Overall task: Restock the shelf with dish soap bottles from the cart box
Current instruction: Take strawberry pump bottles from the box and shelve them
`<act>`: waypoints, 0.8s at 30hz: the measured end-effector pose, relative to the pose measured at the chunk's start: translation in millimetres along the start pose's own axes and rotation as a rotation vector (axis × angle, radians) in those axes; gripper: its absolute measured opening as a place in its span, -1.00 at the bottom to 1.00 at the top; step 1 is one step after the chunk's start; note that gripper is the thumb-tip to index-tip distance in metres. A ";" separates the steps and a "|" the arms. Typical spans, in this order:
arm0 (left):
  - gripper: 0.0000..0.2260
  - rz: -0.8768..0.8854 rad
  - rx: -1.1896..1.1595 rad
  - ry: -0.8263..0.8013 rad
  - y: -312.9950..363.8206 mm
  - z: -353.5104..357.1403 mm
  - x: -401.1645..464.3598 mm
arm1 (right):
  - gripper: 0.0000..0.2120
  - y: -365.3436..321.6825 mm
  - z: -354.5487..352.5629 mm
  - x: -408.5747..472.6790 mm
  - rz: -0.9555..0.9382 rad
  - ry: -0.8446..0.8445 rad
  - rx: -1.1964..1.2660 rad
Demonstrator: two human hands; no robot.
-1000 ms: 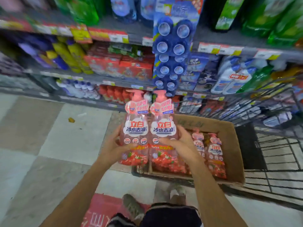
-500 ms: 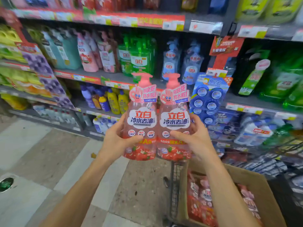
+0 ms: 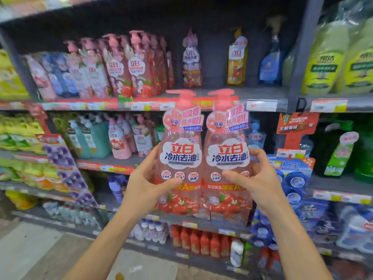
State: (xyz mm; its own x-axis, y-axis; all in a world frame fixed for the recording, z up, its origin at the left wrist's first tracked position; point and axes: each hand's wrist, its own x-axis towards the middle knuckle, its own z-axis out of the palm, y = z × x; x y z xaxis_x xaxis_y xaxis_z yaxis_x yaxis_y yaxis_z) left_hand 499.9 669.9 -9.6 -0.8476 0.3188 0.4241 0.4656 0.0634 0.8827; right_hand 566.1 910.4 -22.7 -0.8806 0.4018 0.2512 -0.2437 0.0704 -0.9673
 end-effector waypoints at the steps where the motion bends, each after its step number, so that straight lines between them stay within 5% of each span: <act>1: -0.30 0.007 0.004 -0.012 -0.6 -3.4 16.6 | -0.35 -3.3 4.3 14.6 -0.018 0.006 0.003; 7: -0.29 0.110 0.022 -0.080 6.1 -14.5 119.1 | -0.43 -24.3 20.6 98.4 -0.115 0.074 0.020; 18: -0.36 0.341 0.024 -0.075 35.7 -43.3 291.6 | -0.27 -95.5 50.9 246.9 -0.309 0.122 0.052; 24: -0.23 0.361 -0.061 -0.049 7.6 -40.1 370.5 | -0.26 -102.2 59.2 315.7 -0.337 0.153 -0.017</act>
State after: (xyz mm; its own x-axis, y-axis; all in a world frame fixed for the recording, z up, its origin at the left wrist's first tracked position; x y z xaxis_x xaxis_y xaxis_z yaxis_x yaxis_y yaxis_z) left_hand 179.2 750.6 162.4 -0.6178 0.3551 0.7016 0.7151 -0.1174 0.6891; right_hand 288.9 975.9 157.7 -0.6804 0.4855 0.5489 -0.5017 0.2373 -0.8318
